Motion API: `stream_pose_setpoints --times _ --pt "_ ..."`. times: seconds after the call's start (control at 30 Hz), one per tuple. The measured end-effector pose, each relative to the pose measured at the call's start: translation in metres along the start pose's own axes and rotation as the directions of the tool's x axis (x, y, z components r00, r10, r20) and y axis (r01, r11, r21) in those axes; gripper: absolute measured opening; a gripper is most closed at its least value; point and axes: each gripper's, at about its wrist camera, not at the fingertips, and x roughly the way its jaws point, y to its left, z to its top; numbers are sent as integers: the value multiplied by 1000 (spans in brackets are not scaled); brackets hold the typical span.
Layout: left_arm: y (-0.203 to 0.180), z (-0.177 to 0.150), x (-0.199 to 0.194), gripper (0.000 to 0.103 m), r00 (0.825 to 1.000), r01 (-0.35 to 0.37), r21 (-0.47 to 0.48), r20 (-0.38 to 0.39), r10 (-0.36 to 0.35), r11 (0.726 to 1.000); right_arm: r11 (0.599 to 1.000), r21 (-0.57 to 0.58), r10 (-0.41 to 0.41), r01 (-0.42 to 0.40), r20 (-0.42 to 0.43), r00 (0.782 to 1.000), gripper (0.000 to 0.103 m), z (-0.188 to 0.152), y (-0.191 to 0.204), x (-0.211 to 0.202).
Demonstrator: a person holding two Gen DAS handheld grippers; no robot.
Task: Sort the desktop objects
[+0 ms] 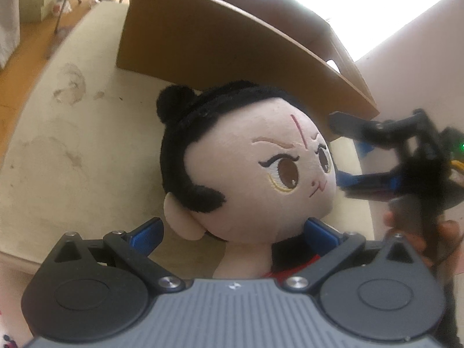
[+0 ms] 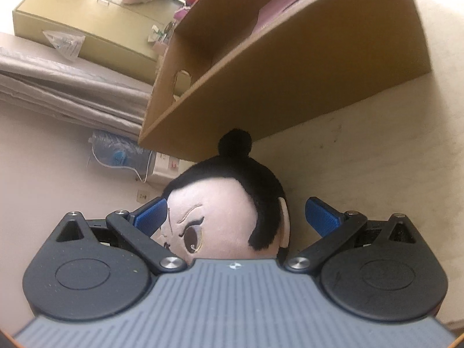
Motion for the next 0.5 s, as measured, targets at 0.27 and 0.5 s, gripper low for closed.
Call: stream_pose_setpoints --times 0.27,0.5 --pt "-10 4 17 103 998 49 -4 -46 -49 999 999 -28 33 -36 -83 996 102 -1 7 26" --pt "-31 7 19 103 999 12 66 -38 -10 998 998 -55 18 -24 -109 994 102 -6 13 28"
